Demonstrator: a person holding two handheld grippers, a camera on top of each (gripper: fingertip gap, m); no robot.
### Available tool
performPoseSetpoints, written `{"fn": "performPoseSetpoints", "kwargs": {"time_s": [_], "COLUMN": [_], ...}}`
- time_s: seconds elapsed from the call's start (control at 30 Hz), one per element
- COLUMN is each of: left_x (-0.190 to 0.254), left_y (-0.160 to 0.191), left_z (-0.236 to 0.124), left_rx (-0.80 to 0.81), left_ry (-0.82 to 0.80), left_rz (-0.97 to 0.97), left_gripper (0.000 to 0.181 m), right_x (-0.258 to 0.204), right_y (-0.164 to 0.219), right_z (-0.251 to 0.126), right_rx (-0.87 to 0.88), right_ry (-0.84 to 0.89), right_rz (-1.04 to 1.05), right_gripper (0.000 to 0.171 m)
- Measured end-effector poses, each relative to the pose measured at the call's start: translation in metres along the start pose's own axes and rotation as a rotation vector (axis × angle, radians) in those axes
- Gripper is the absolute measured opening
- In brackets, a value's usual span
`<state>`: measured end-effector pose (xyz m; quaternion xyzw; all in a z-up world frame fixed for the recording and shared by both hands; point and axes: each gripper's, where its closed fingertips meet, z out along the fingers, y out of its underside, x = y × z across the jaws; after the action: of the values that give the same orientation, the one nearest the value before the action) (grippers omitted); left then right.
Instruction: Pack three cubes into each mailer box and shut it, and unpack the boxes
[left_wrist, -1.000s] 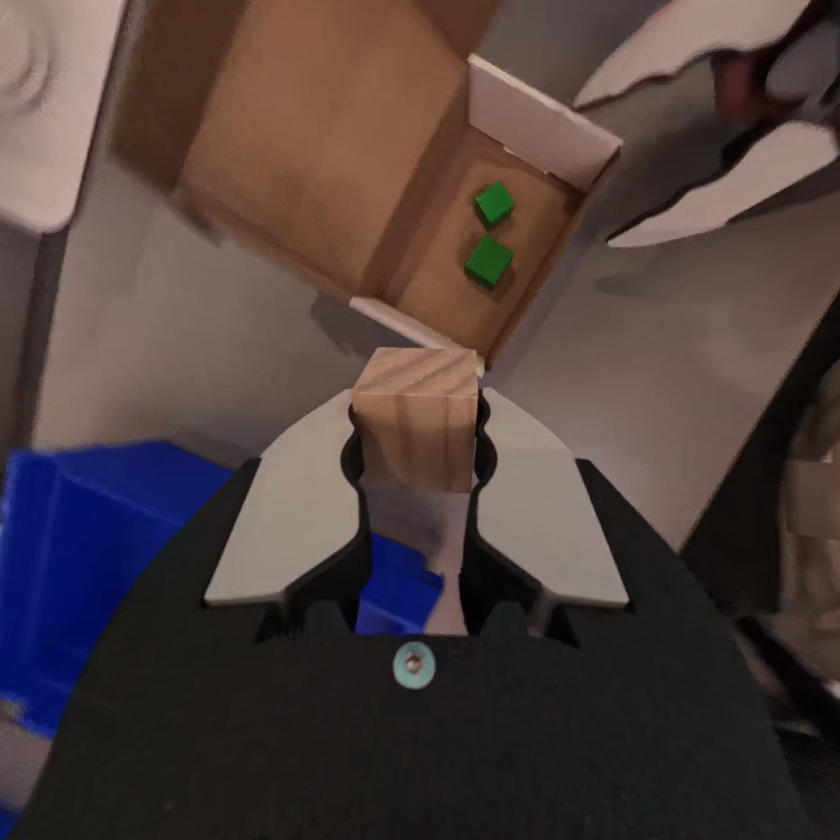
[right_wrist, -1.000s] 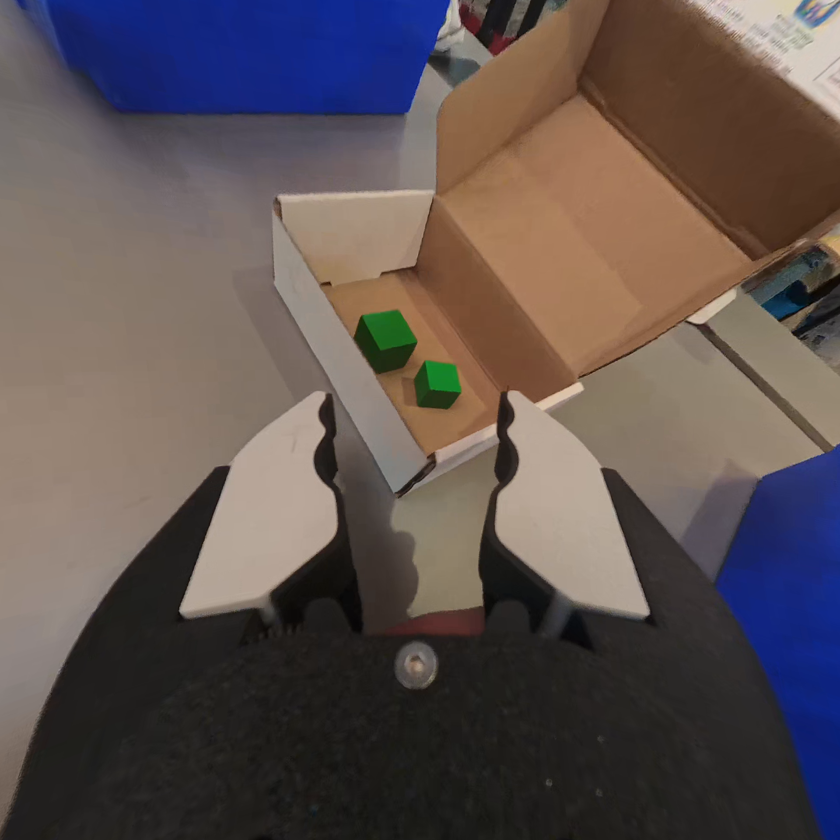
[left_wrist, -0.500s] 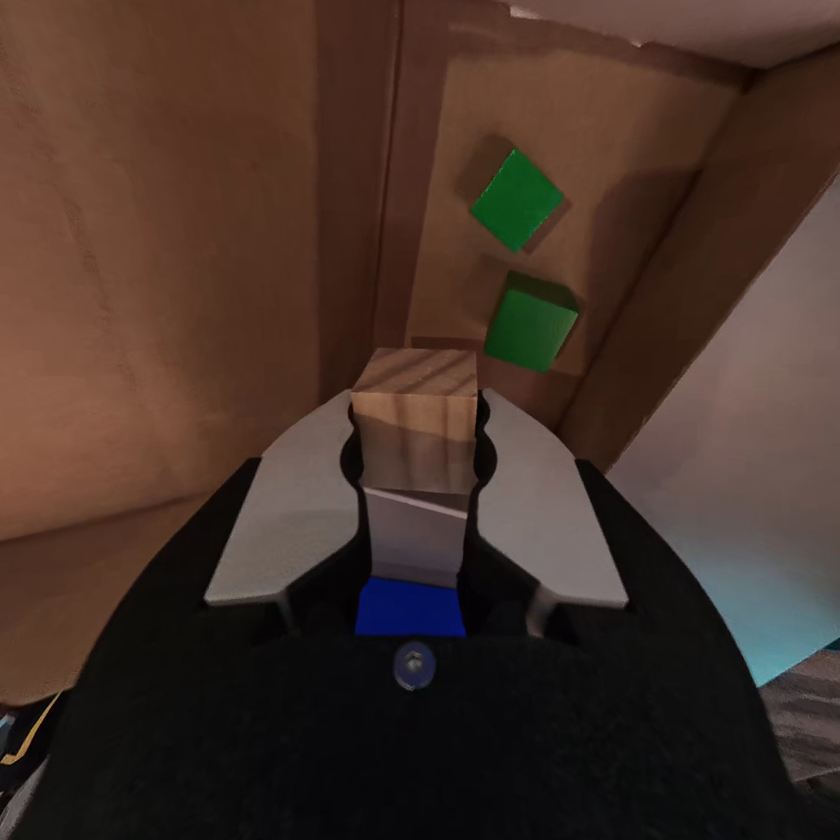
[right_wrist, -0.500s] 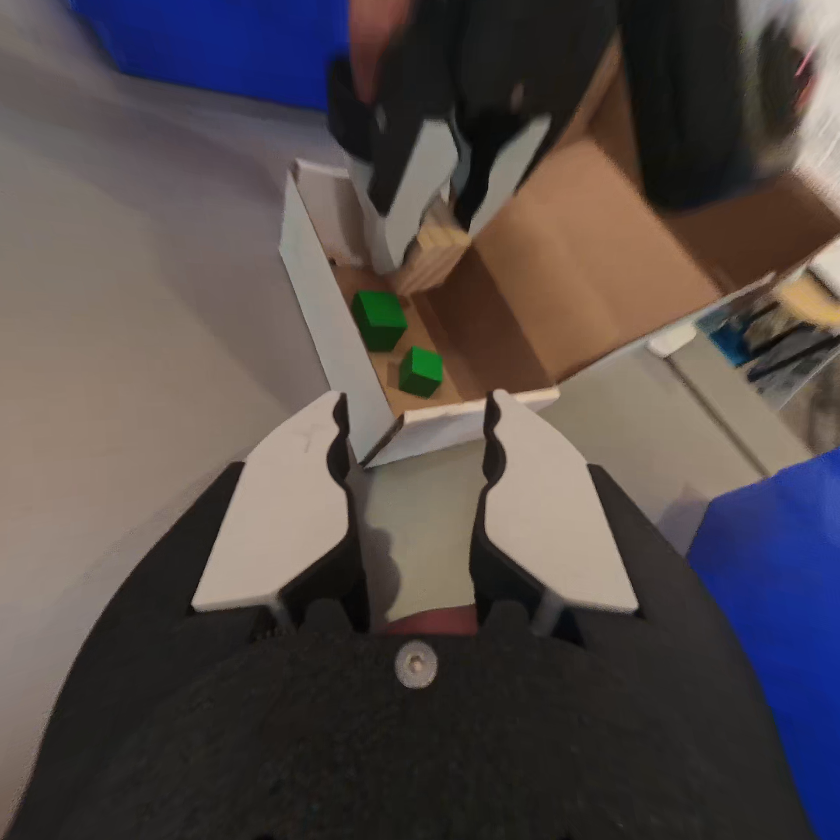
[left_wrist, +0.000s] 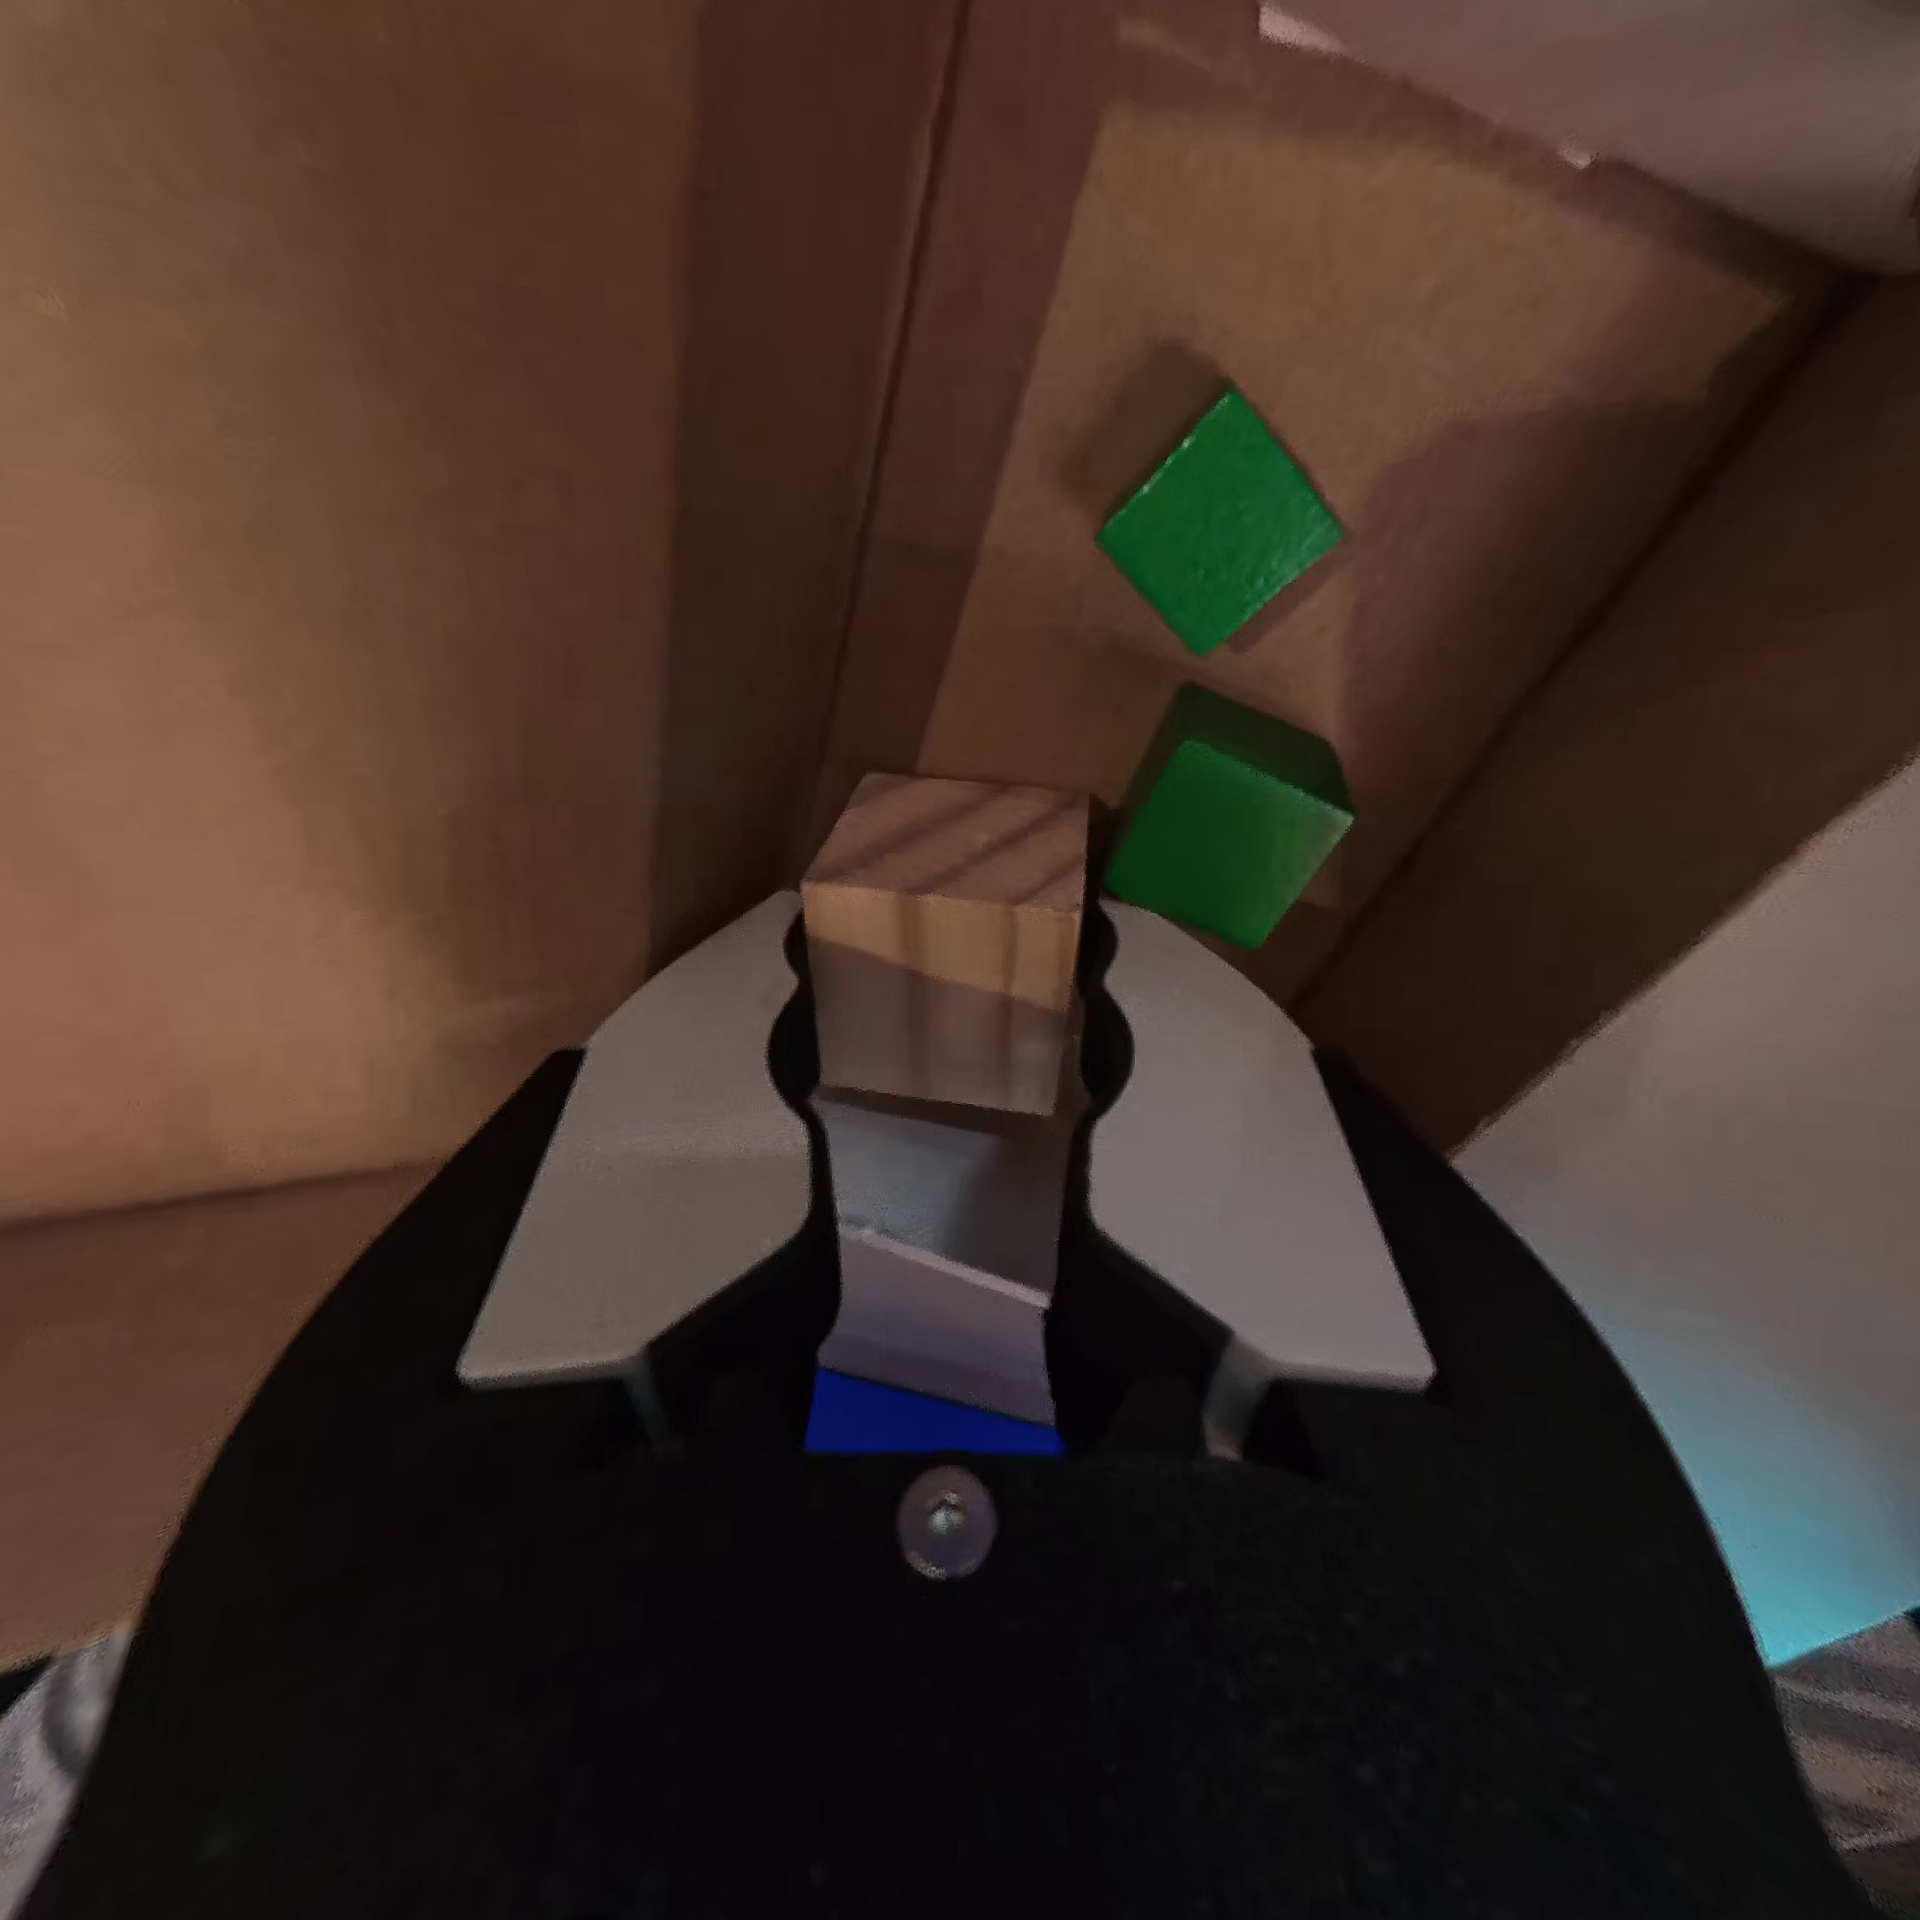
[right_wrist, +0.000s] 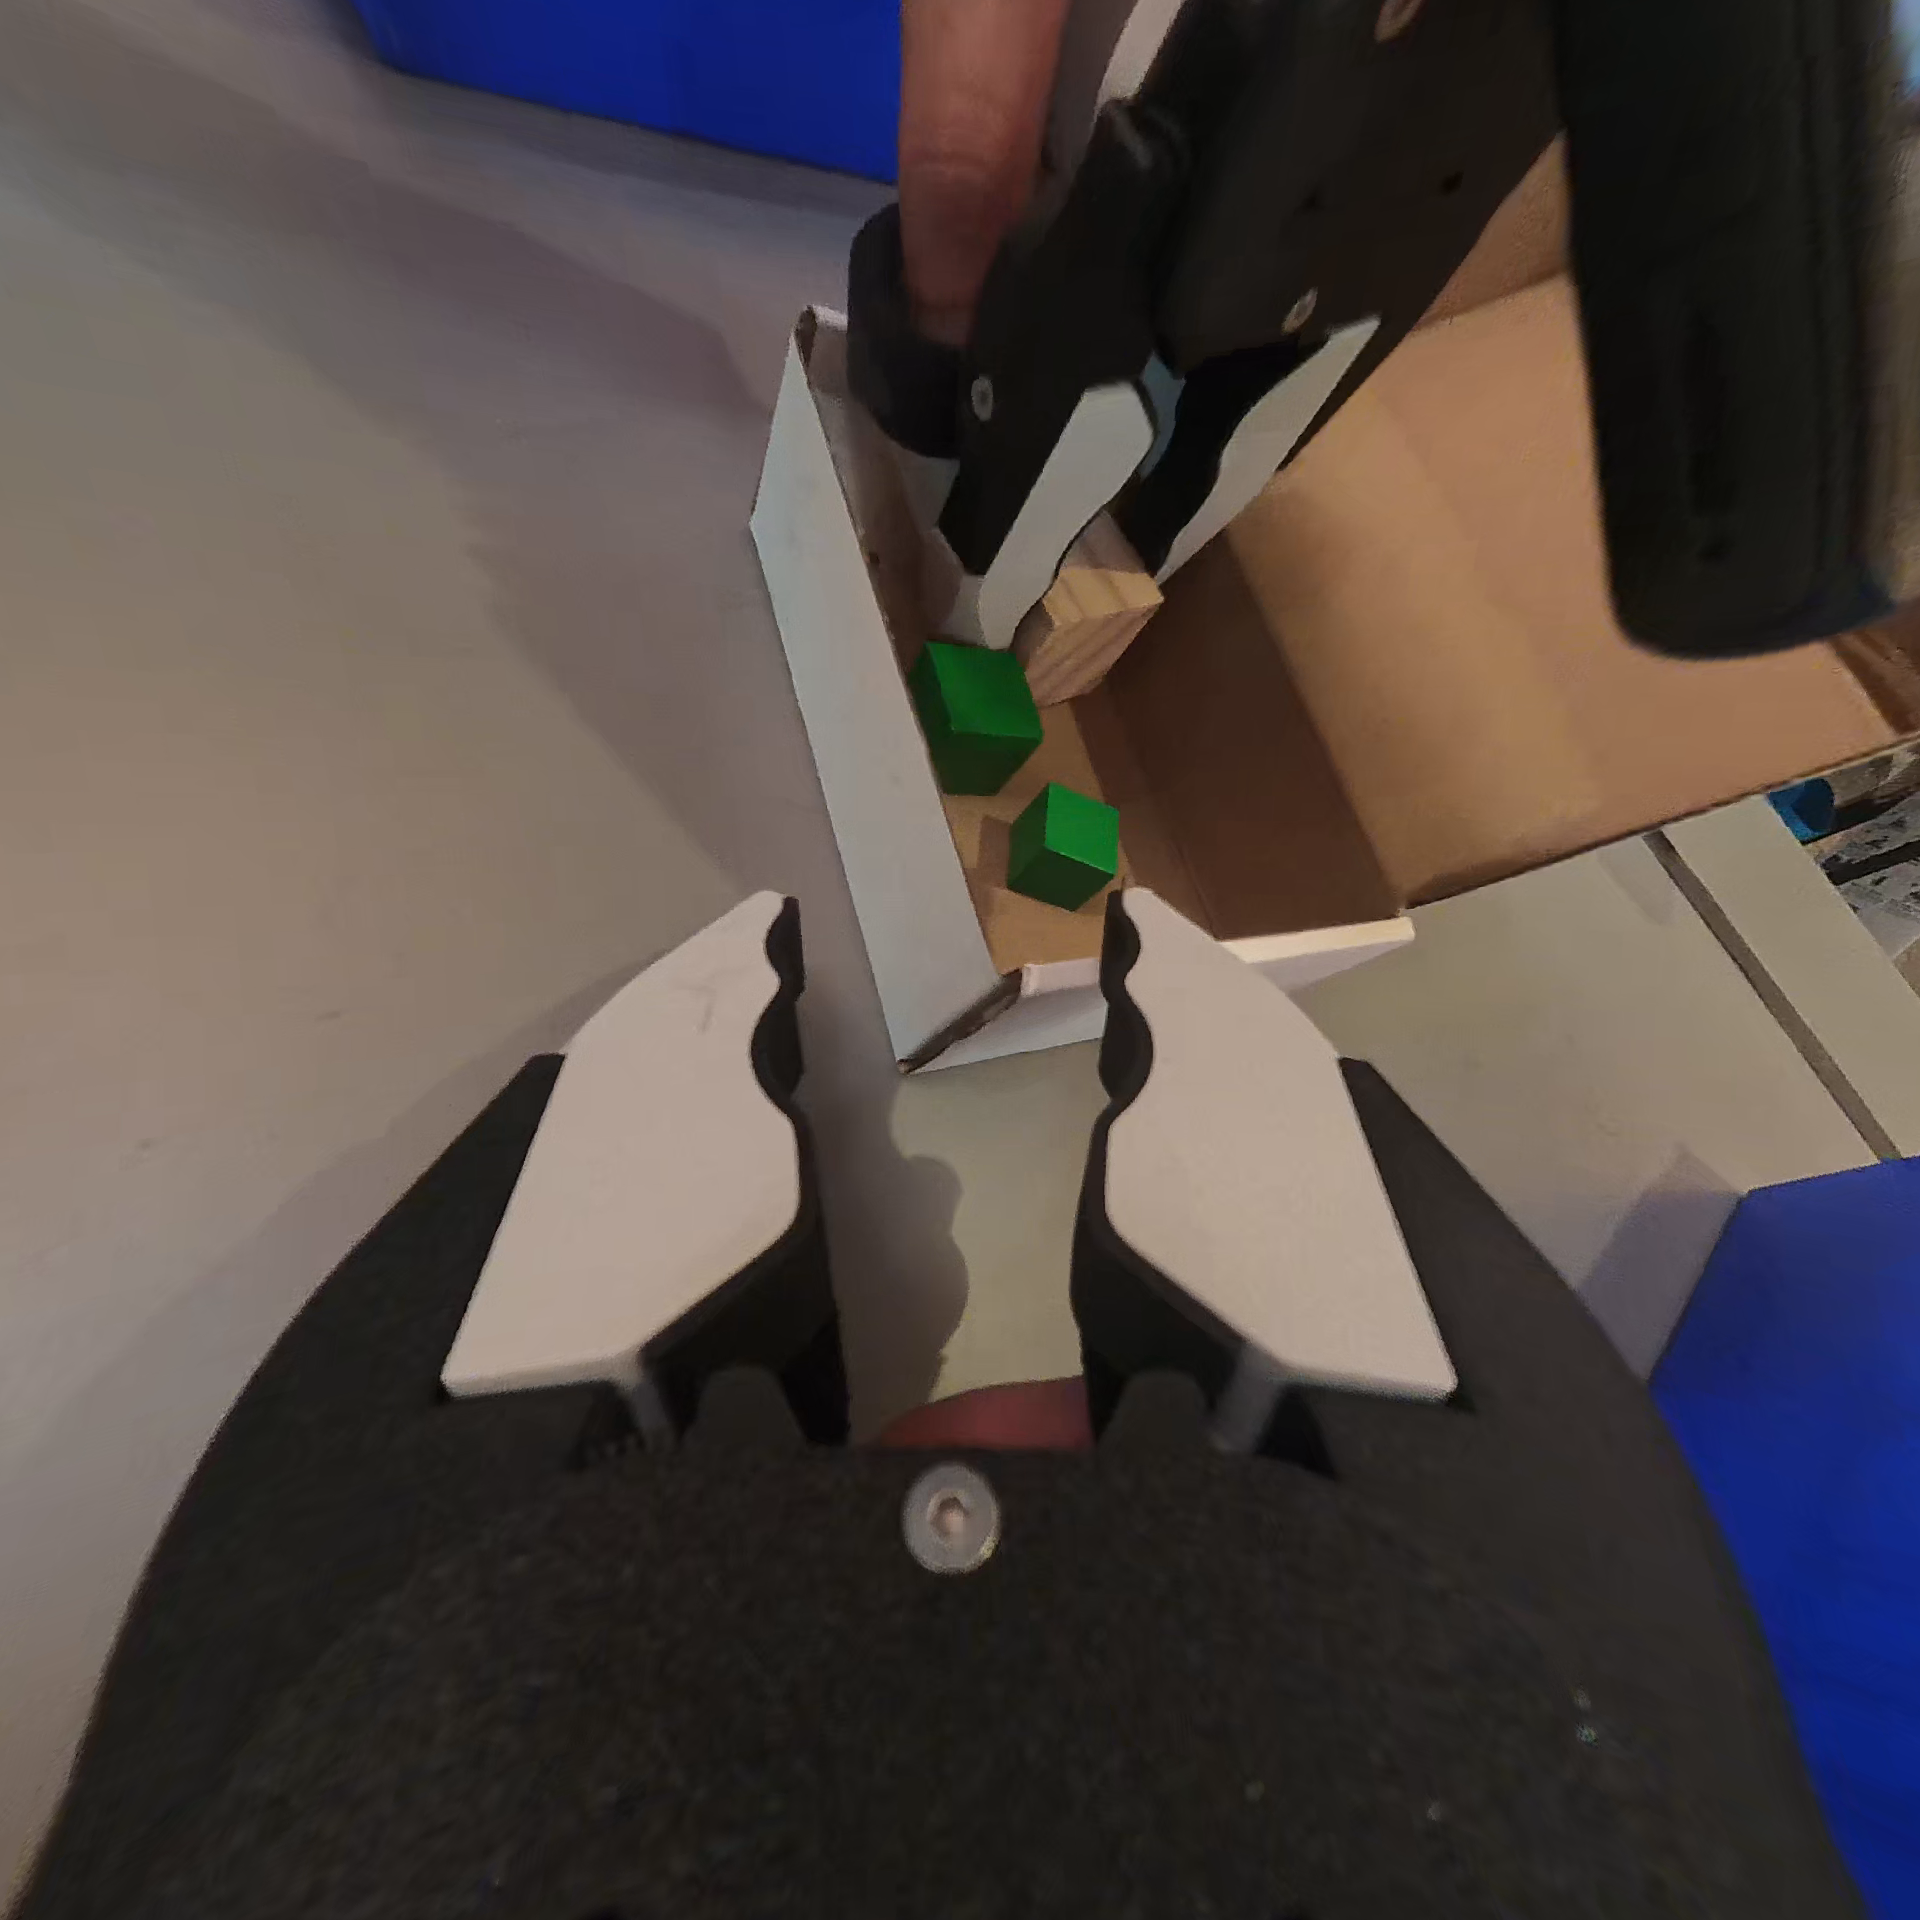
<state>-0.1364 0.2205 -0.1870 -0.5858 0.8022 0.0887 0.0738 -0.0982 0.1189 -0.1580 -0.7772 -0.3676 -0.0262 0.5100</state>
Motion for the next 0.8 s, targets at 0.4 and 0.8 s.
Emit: {"fn": "performPoseSetpoints", "kwargs": {"time_s": [0.4,0.8], "left_x": [-0.076,-0.076], "left_y": [0.016,0.017], "left_z": [-0.126,-0.071], "left_rx": [0.918,0.832], "left_ry": [-0.039,-0.01], "left_rz": [-0.748,-0.908], "left_gripper": [0.062,0.009], "right_x": [0.078,0.103], "right_y": [-0.042,-0.041], "right_z": [-0.028,0.009], "right_rx": [0.233,0.087], "right_ry": [-0.001,0.116], "right_rz": [0.438,0.426], "right_gripper": [0.06,0.053]}}
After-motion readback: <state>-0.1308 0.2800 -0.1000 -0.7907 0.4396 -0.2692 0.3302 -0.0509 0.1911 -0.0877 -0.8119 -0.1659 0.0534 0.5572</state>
